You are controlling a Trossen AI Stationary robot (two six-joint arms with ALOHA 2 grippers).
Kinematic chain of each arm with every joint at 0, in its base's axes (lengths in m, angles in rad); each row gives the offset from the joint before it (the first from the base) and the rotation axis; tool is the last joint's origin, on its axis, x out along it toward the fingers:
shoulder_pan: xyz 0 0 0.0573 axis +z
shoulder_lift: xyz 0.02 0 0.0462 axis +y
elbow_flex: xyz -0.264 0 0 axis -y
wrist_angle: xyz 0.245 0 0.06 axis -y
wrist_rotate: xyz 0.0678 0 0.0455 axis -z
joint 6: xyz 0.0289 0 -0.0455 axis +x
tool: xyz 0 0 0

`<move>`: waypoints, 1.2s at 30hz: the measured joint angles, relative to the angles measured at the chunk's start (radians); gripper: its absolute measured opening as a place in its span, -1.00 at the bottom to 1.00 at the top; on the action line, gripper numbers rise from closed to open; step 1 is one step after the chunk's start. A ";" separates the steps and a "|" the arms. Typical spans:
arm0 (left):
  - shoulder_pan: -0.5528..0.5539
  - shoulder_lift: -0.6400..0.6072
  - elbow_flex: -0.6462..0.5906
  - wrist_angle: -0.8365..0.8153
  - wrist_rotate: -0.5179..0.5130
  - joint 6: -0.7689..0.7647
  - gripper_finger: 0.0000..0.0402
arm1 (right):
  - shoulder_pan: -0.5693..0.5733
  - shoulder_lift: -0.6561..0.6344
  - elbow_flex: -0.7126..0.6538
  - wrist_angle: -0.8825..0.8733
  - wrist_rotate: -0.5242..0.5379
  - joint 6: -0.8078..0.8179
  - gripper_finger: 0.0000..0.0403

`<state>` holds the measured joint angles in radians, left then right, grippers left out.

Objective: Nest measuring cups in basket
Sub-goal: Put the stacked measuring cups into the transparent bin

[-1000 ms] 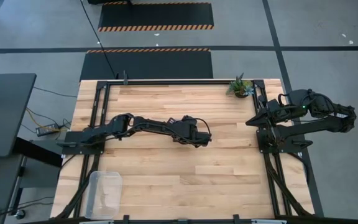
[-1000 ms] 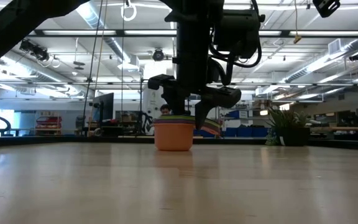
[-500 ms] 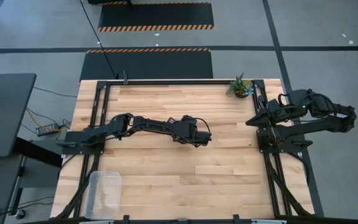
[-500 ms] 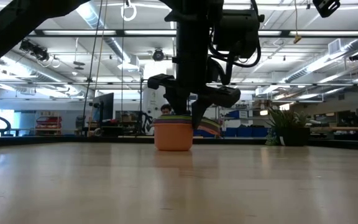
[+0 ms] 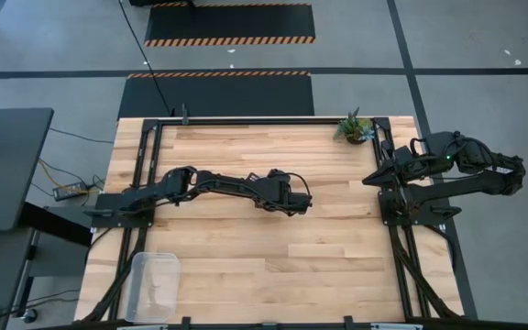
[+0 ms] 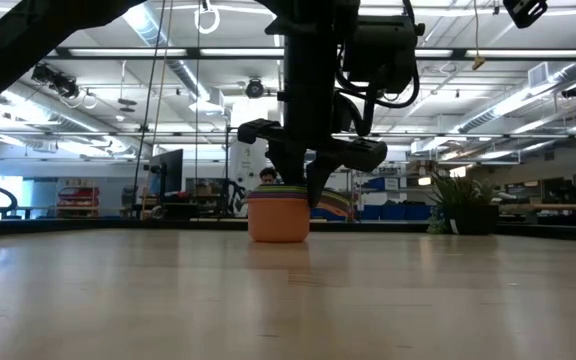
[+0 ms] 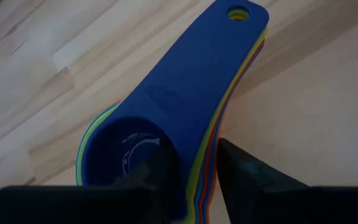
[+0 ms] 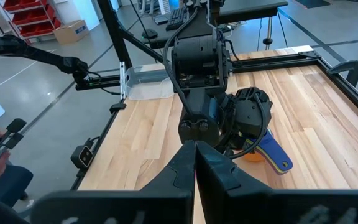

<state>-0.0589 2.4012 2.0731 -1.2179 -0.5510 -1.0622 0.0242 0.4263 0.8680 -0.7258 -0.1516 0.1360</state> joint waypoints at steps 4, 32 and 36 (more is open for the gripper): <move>0.000 0.000 0.000 0.000 0.000 0.000 -0.47 | 0.000 0.000 0.000 0.000 0.000 0.000 -0.91; 0.002 -0.015 -0.002 -0.005 0.024 0.000 -0.49 | 0.000 0.000 0.000 0.000 0.000 0.000 -0.91; 0.002 -0.017 -0.002 -0.005 0.026 0.000 -0.49 | 0.000 0.000 0.000 0.000 0.000 0.000 -0.91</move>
<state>-0.0574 2.3844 2.0709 -1.2229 -0.5251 -1.0618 0.0242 0.4263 0.8677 -0.7260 -0.1516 0.1360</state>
